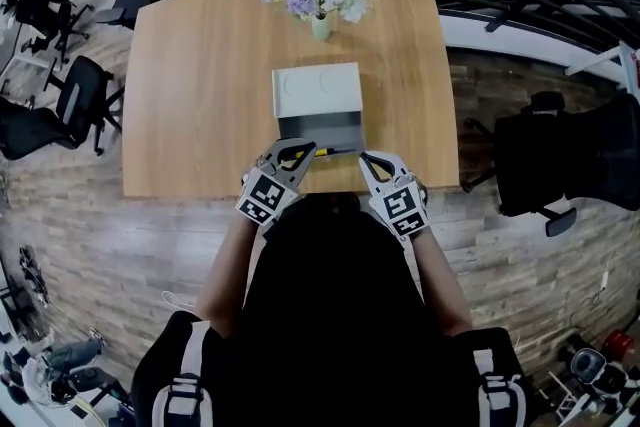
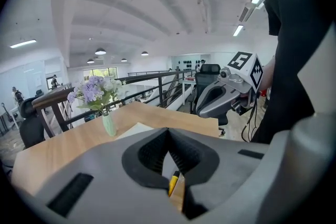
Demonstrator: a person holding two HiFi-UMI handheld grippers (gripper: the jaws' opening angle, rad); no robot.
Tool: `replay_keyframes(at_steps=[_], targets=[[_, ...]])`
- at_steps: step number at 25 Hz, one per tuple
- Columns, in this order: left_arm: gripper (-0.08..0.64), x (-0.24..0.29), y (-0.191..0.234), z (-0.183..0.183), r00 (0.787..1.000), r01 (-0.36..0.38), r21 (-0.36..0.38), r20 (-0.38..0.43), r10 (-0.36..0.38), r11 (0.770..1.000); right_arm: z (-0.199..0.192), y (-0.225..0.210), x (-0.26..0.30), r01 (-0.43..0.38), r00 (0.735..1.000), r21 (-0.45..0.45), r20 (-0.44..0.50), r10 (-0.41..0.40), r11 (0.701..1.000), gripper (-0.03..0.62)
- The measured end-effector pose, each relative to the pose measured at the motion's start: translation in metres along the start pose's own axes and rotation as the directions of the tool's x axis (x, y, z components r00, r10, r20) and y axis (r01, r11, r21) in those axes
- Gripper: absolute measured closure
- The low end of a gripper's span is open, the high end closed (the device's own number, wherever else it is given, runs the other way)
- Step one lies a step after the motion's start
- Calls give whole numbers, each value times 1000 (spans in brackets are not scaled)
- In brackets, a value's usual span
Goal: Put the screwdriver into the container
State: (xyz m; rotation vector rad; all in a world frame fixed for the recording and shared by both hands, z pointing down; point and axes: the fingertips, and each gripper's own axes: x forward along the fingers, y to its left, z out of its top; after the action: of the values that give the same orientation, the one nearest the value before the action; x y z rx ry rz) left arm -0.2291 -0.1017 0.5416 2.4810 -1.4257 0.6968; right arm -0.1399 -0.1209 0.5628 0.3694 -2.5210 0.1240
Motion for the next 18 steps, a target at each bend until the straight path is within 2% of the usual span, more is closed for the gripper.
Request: replay_keyframes(at_steps=[9, 18], targets=[[538, -1, -22, -4, 998, -58, -28, -34, 57, 998, -5, -10, -11, -48, 998, -15, 34, 48, 999, 568], [538, -3, -51, -9, 995, -83, -28, -56, 81, 996, -14, 2, -18, -96, 994, -43, 55, 98, 994, 568]])
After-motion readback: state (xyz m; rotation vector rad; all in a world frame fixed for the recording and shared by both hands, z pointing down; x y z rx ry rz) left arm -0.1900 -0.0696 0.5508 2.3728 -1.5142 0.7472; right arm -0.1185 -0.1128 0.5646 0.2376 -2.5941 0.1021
